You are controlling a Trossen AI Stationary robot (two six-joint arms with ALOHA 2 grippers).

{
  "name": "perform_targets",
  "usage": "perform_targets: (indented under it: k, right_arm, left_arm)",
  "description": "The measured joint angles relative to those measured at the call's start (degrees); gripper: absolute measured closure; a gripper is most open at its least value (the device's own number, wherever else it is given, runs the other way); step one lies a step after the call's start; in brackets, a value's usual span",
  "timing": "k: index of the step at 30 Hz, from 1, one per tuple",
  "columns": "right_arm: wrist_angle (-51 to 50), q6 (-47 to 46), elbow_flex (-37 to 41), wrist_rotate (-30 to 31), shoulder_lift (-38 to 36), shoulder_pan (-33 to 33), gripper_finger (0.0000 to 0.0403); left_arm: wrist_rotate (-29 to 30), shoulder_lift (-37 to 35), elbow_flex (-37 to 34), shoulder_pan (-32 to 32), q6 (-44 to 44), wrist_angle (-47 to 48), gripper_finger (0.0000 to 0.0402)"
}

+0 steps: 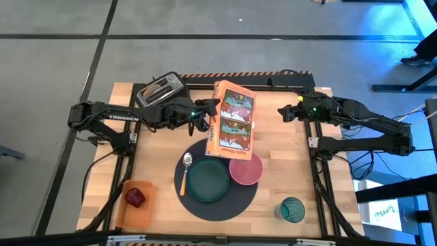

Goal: Arrange a breakfast setting
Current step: Pour the cereal from the cereal box into the pink bowl

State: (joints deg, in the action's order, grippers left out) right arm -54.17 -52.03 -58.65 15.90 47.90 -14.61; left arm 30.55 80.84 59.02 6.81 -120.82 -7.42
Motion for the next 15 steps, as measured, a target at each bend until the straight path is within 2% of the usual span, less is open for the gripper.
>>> perform_targets:
  k: [15]
  right_arm:
    - [0.00, 0.33, 0.00, 0.59, 0.00, 0.00, 0.0114]
  left_arm:
    - [0.04, 0.00, 0.00, -0.30, -5.62, -3.85, 0.0358]
